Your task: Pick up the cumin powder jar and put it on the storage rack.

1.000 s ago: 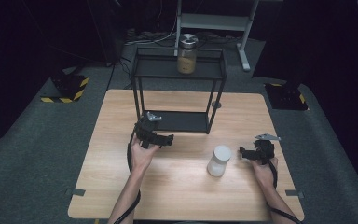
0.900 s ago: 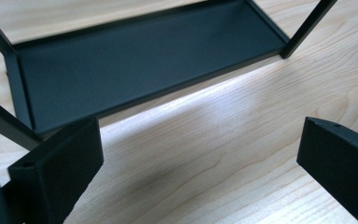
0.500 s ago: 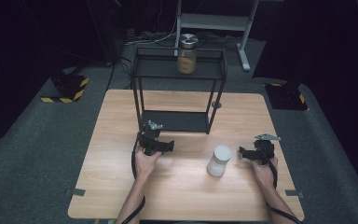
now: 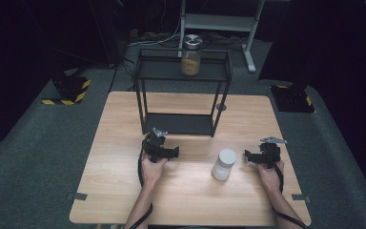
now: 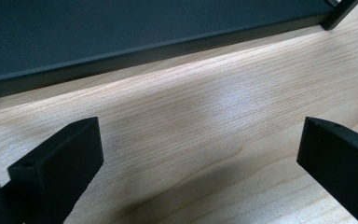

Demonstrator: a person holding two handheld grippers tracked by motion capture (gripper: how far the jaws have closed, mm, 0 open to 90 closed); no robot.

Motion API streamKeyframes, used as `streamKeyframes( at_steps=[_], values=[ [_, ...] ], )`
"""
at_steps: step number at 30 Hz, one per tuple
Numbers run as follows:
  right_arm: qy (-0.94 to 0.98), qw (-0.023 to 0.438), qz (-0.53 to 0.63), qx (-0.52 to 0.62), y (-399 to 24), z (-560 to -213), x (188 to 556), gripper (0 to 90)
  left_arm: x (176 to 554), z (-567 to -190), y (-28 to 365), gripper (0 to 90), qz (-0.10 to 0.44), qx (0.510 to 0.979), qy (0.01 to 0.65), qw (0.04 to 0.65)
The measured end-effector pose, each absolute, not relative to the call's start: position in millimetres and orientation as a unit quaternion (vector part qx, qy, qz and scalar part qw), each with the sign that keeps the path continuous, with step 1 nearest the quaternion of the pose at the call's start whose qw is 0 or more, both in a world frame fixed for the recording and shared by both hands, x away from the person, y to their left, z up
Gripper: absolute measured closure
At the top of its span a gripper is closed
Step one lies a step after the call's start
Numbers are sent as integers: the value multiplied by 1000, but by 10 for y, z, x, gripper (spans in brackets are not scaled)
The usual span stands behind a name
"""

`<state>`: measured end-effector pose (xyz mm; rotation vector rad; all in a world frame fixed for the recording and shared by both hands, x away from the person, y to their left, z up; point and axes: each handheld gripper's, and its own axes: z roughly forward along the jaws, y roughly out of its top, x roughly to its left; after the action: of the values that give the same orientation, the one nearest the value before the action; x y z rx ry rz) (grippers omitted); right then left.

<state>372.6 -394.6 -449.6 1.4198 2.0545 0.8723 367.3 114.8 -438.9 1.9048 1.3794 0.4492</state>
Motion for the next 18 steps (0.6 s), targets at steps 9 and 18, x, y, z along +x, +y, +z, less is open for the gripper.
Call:
streamKeyframes(
  at_steps=[9, 18],
  values=[
    [753, 245, 320, 520, -3946, -4496, 3726, 70, 3689, -4487, 1124, 3, 170, 739, 540, 365],
    [753, 246, 320, 520, -3946, -4496, 3726, 70, 3692, -4553, 1088, 3, 174, 742, 541, 356]
  ],
)
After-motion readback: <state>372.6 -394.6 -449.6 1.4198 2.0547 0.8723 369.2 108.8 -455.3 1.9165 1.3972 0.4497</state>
